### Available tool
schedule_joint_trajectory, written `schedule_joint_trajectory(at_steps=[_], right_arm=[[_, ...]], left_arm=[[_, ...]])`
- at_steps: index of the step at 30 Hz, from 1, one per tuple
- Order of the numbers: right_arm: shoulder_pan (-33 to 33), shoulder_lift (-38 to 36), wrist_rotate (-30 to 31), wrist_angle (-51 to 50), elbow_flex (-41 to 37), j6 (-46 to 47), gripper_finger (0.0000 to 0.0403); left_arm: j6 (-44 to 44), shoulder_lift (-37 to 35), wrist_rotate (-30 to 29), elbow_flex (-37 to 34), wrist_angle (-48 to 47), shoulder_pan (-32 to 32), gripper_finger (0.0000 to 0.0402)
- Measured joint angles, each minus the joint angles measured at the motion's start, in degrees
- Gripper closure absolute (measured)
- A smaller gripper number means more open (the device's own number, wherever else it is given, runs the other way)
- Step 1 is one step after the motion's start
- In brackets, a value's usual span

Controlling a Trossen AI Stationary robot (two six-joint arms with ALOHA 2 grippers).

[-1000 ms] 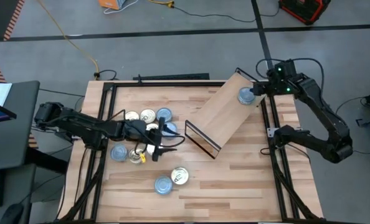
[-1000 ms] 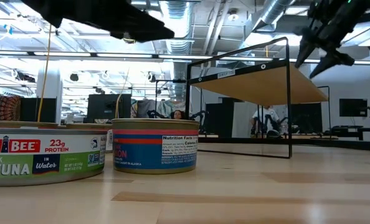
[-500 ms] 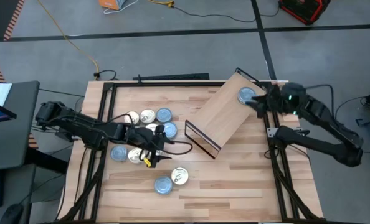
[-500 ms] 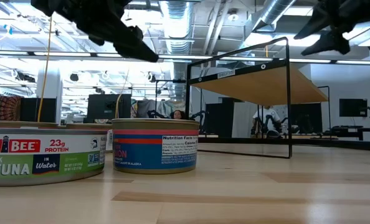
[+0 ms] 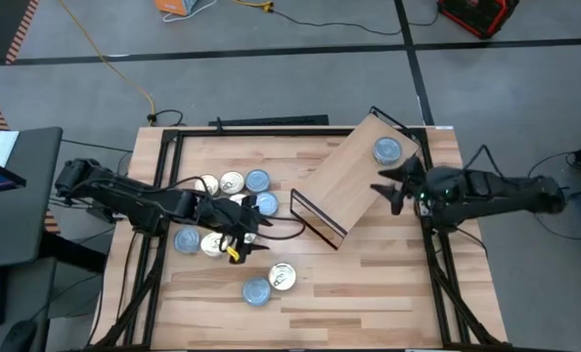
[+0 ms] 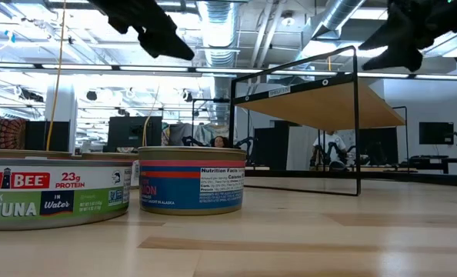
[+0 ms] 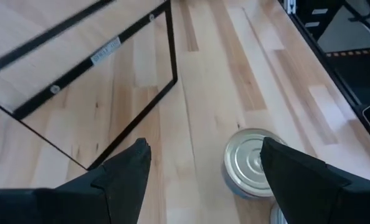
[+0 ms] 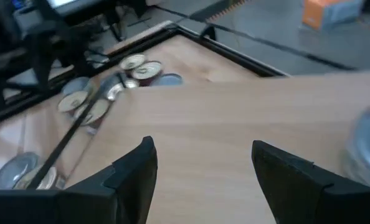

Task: Stack canned seafood by type on shelf
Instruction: Put the blue and pink tuna can on the shelf

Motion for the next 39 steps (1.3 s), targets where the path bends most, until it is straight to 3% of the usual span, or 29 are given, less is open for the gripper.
schedule_joint_trajectory(at_steps=[9,14,17,25,32,39], right_arm=[[20.97,14.25,14.25,16.97,0.02,-3.43,0.0117],[28.63,24.51,21.32,30.27,0.09,-5.53,0.0117],[31.01,30.98,22.25,34.47,1.32,-5.72,0.0117],[37.86,48.03,28.99,33.9,12.87,-8.75,0.0117],[39.32,62.45,28.04,33.62,20.0,-1.65,0.0117],[39.28,75.65,25.64,29.54,30.58,-0.22,0.0117]], left_arm=[[3.08,0.33,-2.19,0.36,-1.76,-5.99,0.0109],[1.56,0.33,-4.63,0.36,-1.92,-9.75,0.0109],[-0.99,1.72,-4.92,0.36,-2.06,-10.99,0.0109],[-6.05,8.6,-5.96,0.36,-1.76,-13.4,0.0109],[-6.19,11.58,-5.49,0.33,1.55,-13.34,0.0109],[-10.22,11.55,-5.32,-0.56,3.33,-13.34,0.0109]])
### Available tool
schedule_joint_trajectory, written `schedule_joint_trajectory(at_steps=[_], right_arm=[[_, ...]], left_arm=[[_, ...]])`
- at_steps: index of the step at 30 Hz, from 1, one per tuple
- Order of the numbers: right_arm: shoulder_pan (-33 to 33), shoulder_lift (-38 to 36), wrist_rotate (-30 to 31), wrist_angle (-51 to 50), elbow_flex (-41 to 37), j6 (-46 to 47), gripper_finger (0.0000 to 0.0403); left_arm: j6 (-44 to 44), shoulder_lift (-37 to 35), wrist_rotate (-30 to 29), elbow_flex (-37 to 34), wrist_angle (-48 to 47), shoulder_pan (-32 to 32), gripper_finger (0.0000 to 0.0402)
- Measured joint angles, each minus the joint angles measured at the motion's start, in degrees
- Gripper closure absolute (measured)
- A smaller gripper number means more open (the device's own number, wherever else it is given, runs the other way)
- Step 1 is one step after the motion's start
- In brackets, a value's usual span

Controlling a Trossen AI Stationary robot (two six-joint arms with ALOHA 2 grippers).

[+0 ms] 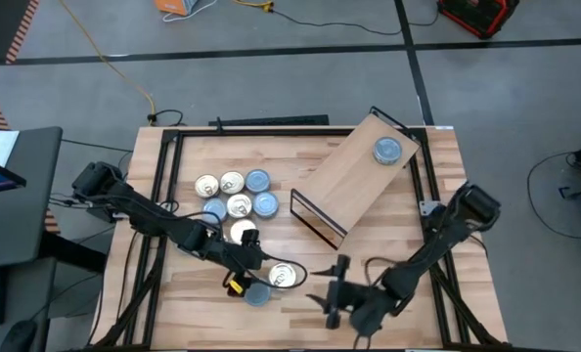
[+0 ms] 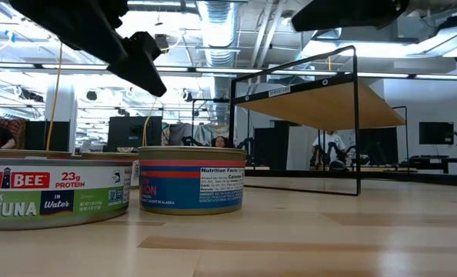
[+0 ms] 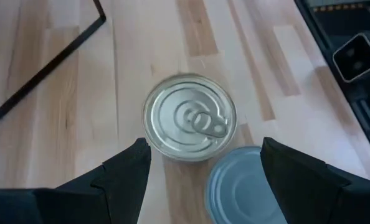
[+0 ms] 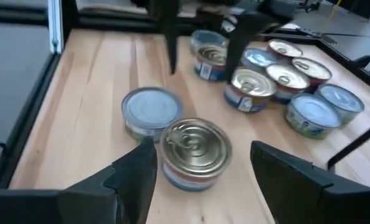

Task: Stack canned seafood by type on shelf
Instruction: Put the blue and pink tuna can on the shelf

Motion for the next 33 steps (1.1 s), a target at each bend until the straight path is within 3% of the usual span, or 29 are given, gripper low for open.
schedule_joint_trajectory(at_steps=[4,10,25,33], right_arm=[[-1.24,6.34,-0.03,-0.66,3.05,4.4,0.0117],[-3.74,9.7,-0.12,-1.41,3.37,11.82,0.0117],[-7.35,11.71,-3.27,0.19,4.86,6.91,0.0117],[-8.49,13.1,-4.75,1.93,4.85,2.45,0.0117]], left_arm=[[0.23,0.02,-4.17,-2.32,6.76,-0.73,0.0109],[0.27,0.02,-3.66,-8.2,18.01,-1.7,0.0109],[-3.0,0.02,-5.79,-10.63,17.25,-1.15,0.0109],[1.09,0.02,-11.98,-10.82,17.49,-1.09,0.0109]])
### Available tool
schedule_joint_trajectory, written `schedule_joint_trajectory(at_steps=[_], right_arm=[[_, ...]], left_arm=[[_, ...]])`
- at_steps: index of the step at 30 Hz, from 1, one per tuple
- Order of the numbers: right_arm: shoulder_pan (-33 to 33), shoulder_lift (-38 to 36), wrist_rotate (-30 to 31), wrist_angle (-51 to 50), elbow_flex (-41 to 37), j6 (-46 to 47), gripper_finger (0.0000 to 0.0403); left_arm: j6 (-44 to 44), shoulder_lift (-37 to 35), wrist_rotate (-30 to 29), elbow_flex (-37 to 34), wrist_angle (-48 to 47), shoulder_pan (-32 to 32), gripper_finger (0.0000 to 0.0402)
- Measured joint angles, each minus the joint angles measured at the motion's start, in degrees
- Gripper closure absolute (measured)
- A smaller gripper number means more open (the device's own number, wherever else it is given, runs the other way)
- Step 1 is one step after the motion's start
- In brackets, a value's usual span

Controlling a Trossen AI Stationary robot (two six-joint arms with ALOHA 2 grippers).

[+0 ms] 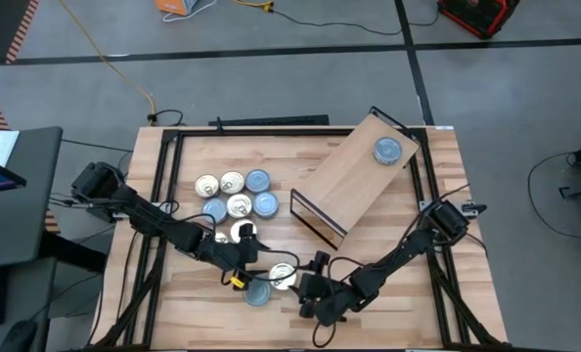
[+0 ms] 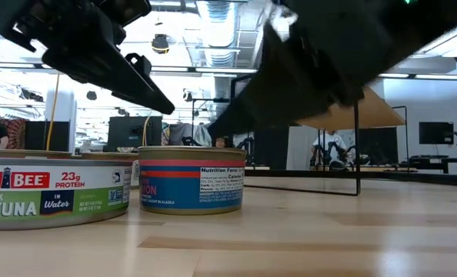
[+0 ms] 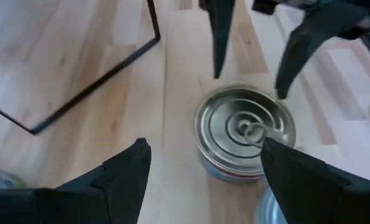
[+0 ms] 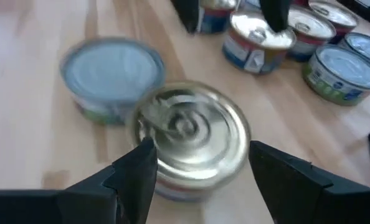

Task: Stack canned seafood by type on shelf
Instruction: Put the blue and pink tuna can on the shelf

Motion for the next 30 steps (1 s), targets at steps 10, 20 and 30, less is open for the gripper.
schedule_joint_trajectory(at_steps=[10,20,30], right_arm=[[0.27,-0.22,-1.34,-6.98,0.16,2.91,0.0117],[1.96,-0.13,-3.34,-14.82,0.08,9.38,0.0117],[2.89,-0.04,-2.92,-17.41,-0.02,14.43,0.0117]], left_arm=[[0.35,0.0,1.35,0.0,-0.03,0.0,0.0109],[-1.32,0.0,8.74,4.28,-6.94,0.0,0.0109],[-2.43,-0.04,10.35,5.79,-5.82,-0.01,0.0109]])
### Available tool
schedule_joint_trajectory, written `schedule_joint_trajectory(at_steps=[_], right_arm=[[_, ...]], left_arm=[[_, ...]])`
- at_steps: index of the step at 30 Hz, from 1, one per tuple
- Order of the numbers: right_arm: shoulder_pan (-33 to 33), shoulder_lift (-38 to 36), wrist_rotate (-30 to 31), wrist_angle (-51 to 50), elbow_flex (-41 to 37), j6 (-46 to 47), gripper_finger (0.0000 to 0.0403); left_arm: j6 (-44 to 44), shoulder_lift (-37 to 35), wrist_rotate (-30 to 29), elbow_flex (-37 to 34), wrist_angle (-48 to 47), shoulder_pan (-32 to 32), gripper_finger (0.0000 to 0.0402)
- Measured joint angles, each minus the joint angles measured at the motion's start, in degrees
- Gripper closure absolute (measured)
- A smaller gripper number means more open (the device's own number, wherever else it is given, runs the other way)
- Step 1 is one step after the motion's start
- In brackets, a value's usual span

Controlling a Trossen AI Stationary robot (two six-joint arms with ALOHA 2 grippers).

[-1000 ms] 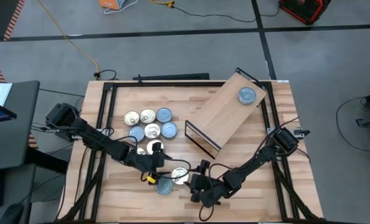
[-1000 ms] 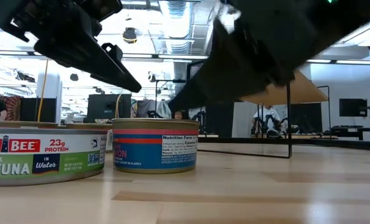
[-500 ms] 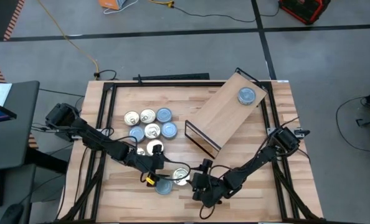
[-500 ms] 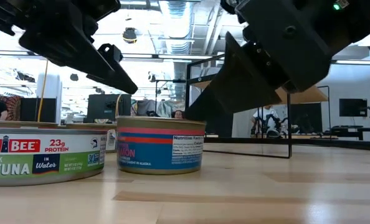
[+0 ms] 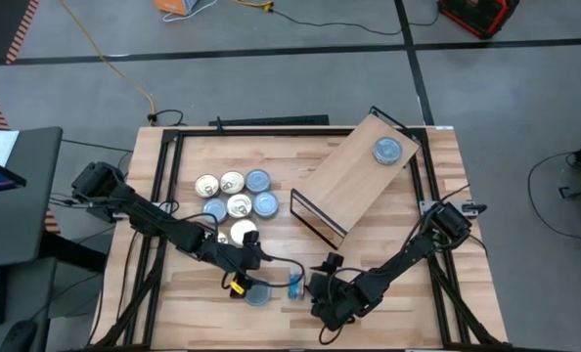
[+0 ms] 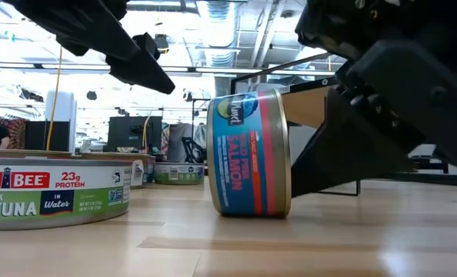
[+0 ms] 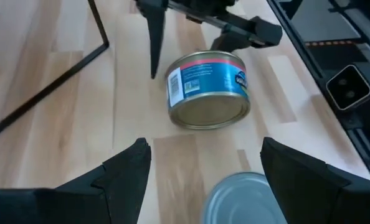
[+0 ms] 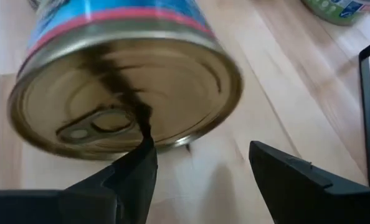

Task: Stack canned seafood by type on shelf
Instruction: Put the blue and pink tuna can on the shelf

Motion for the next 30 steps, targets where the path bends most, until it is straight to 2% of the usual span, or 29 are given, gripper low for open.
schedule_joint_trajectory(at_steps=[9,14,30], right_arm=[[0.75,-1.23,0.07,-1.21,0.0,2.98,0.0117],[1.56,-3.01,-0.09,-2.17,0.0,5.2,0.0117],[1.47,-3.22,-1.22,-2.08,0.0,6.55,0.0117]], left_arm=[[-0.63,0.0,2.96,0.0,0.82,-1.02,0.0109],[2.16,0.0,2.46,1.24,2.87,-2.28,0.0109],[6.04,0.16,-0.5,4.96,-0.08,-2.44,0.0109]])
